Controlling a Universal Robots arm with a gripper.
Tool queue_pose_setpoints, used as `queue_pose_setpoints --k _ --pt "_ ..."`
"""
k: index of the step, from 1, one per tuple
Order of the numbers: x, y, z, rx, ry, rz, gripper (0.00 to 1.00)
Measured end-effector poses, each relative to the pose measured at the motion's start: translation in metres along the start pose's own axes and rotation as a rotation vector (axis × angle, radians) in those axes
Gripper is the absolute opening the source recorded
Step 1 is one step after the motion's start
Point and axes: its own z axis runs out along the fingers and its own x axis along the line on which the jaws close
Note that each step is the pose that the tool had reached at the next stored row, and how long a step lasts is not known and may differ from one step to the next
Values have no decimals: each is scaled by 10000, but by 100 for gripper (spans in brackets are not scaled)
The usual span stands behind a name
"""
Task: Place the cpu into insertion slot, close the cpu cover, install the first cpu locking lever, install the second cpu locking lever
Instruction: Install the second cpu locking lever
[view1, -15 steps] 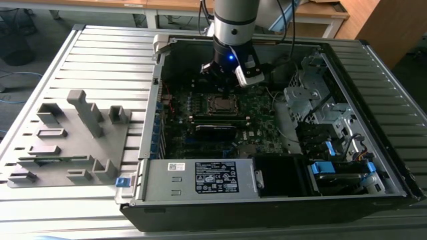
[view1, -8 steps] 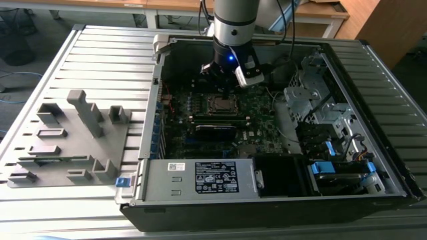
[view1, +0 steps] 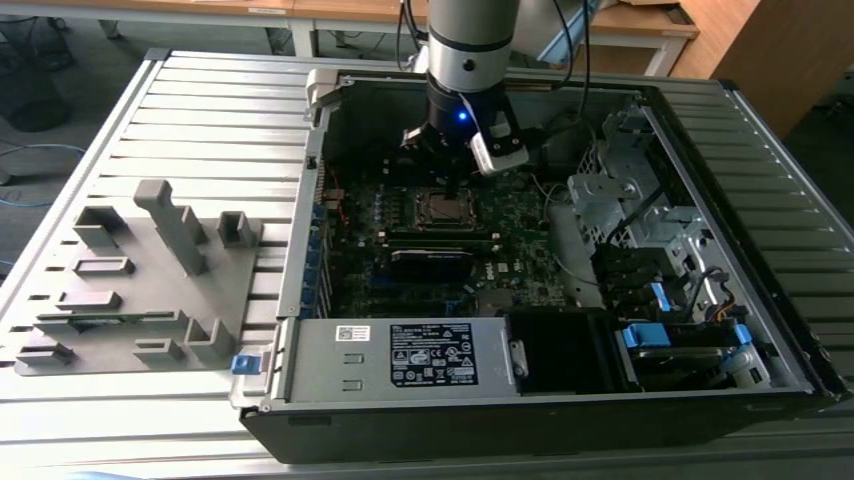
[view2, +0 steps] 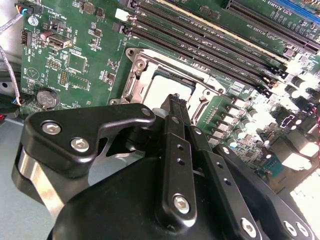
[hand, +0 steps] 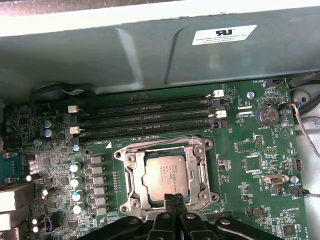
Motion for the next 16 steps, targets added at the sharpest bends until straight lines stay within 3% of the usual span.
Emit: queue_pose_setpoints --k 16 --pt "-16 -122 -6 0 0 0 11"
